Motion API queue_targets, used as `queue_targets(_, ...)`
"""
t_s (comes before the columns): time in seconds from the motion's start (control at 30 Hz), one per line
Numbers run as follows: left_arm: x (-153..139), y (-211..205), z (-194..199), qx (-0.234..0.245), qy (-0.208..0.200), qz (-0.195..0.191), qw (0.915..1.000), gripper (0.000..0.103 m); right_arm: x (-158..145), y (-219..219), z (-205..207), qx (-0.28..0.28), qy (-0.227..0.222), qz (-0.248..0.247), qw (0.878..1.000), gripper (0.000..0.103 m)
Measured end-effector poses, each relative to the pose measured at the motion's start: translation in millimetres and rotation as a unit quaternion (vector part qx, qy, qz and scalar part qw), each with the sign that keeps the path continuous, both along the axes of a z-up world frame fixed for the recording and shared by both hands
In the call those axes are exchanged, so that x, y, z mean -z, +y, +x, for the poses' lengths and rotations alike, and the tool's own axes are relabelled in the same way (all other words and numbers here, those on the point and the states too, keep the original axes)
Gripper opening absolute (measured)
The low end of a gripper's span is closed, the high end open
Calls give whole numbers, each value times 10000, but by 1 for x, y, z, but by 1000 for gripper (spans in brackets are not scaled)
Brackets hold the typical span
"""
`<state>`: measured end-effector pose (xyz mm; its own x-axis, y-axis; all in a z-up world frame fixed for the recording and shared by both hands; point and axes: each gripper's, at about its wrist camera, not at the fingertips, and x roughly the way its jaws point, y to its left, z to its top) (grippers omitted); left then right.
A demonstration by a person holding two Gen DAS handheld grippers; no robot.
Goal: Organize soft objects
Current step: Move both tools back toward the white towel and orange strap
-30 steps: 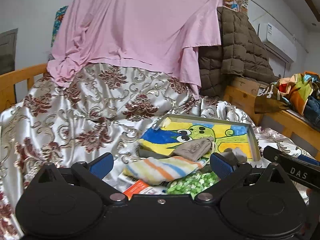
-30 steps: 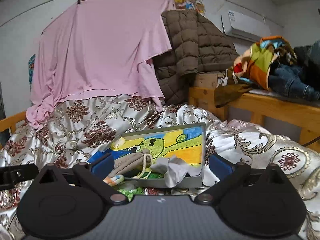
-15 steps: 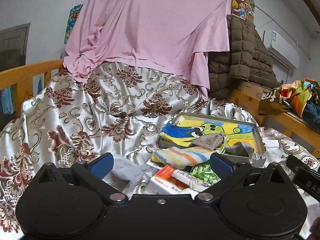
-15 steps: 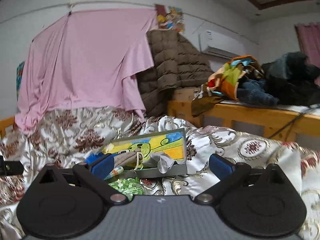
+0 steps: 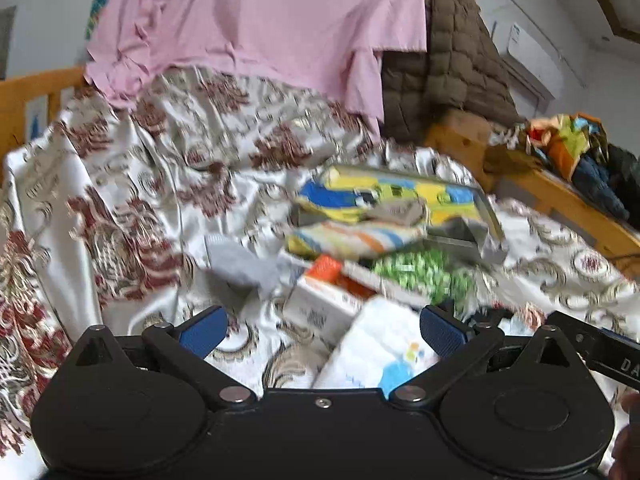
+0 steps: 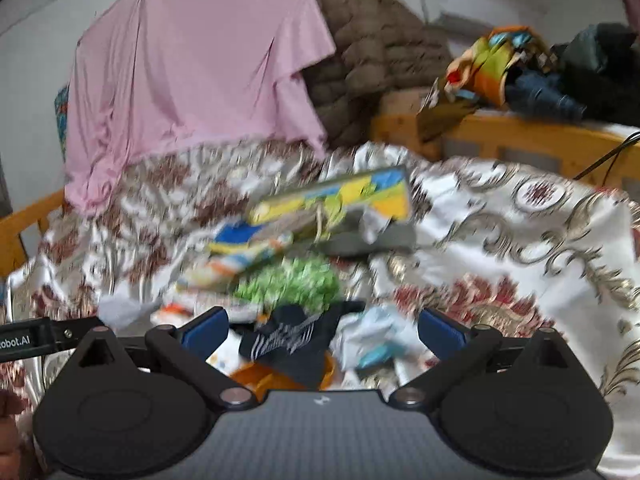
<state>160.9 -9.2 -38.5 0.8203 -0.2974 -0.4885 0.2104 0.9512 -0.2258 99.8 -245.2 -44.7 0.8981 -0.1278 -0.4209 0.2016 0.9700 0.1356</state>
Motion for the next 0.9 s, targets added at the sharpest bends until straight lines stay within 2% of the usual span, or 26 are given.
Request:
queue_targets(0.17,16,-1,6,176,185,114,9996,102,13,0,14,-204,589,251,9977,103)
queue_targets(0.37,30,-2,18,587,445,-46,9973,102,18,-3,19,-409,769,647,9941,103)
queue_targets(0.57,38,-10,23,1196,300,231,9921,102,25,-4,30,-722,942,1113,9867,103)
queue_targets(0.67,40,-11,27,1324,329,207,9904,102,27,-5,34,-759,978,1334,9833,102)
queue_targets(0.77,42,-11,31,1431,314,134,9891,102,29,-4,39,-890,1017,1473,9798,100)
queue_targets(0.83,44,-12,33,1491,285,187,9882,102,32,-2,44,-970,1091,1499,9779,92)
queue_targets(0.9,47,-13,35,1533,314,220,9874,101,35,1,48,-1065,1173,1543,9752,89)
